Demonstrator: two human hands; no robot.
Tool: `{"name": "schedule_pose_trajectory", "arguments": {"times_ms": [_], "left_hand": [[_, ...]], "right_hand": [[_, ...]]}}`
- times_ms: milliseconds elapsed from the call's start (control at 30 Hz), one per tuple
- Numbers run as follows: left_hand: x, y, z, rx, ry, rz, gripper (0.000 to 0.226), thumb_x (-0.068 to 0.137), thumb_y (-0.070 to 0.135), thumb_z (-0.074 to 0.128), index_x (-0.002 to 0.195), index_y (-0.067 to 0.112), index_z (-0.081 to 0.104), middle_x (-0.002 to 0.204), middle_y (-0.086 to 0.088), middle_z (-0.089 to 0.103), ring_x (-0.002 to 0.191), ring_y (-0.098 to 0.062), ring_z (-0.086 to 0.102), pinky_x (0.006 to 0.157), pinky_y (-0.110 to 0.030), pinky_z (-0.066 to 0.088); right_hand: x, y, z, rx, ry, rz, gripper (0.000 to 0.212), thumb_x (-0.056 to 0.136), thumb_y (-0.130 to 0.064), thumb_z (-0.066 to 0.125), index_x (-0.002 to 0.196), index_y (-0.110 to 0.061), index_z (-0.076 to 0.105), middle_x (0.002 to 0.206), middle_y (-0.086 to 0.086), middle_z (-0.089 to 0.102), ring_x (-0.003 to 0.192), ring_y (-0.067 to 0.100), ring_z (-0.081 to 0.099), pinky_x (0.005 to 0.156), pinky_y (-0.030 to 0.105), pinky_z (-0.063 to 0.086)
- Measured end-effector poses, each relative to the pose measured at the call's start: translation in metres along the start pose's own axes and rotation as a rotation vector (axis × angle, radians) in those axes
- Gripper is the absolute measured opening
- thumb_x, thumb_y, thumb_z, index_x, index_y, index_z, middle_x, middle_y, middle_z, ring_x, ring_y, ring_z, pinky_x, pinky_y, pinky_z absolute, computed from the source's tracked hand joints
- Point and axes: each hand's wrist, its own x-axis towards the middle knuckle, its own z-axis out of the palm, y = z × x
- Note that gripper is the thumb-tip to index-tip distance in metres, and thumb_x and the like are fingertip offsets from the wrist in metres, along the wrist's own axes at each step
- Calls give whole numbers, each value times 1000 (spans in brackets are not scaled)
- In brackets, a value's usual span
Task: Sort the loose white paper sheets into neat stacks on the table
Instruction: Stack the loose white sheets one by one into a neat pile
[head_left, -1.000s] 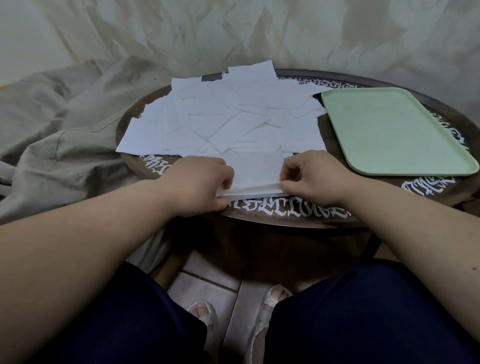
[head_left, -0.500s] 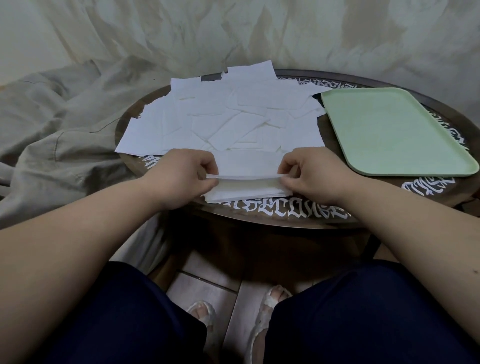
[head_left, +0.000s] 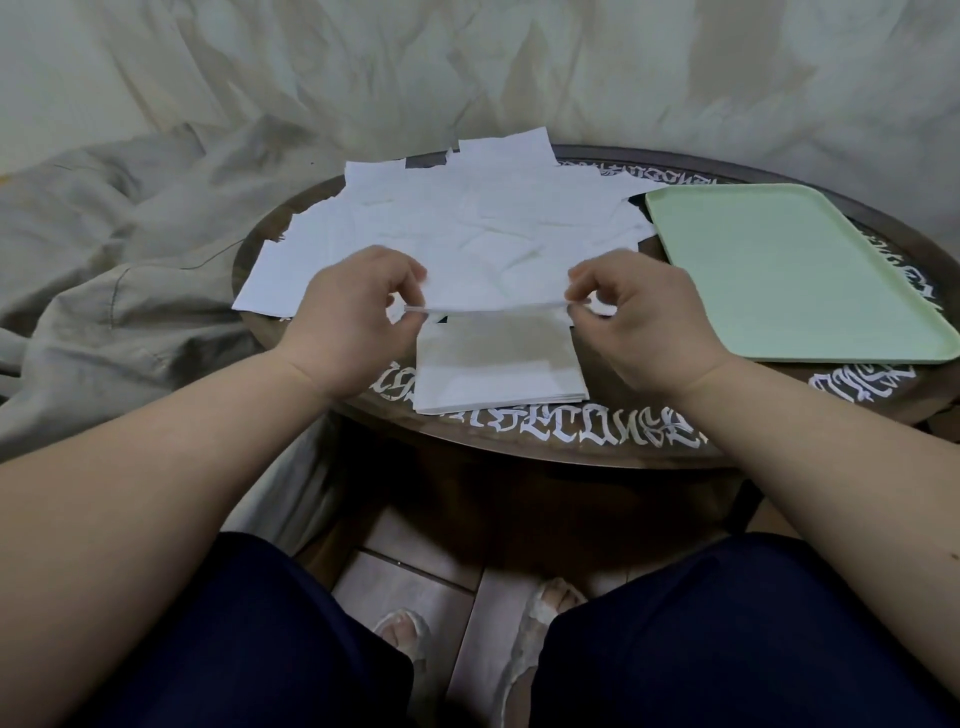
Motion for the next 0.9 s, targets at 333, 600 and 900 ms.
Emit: {"name": "schedule_pose_trajectory", "arguments": {"times_ms": [333, 600, 900], "left_hand": [[-11, -4, -3, 93, -392, -85, 22, 77, 17, 71, 68, 29, 55, 91, 5, 66, 80, -10, 61, 79, -31, 49], [-11, 0, -3, 174, -527, 4, 6, 78, 18, 68, 77, 21, 63, 85, 6, 63, 81, -14, 57, 75, -29, 45], [-12, 0, -4, 171, -561, -8, 4, 78, 22, 69, 77, 22, 65, 86, 8, 63, 82, -12, 57, 76, -28, 46]], "right_hand": [[-9, -3, -6, -109, -406, 91, 9, 82, -13, 63, 86, -16, 70, 77, -6, 62, 82, 15, 61, 77, 29, 48], [-10, -1, -5, -146, -498, 69, 7, 81, -20, 64, 81, -23, 70, 83, -5, 68, 80, 13, 62, 75, 30, 50], [-10, 1, -2, -190, -541, 35, 8, 81, -20, 63, 83, -21, 71, 87, -3, 66, 80, 15, 60, 74, 30, 49]]}}
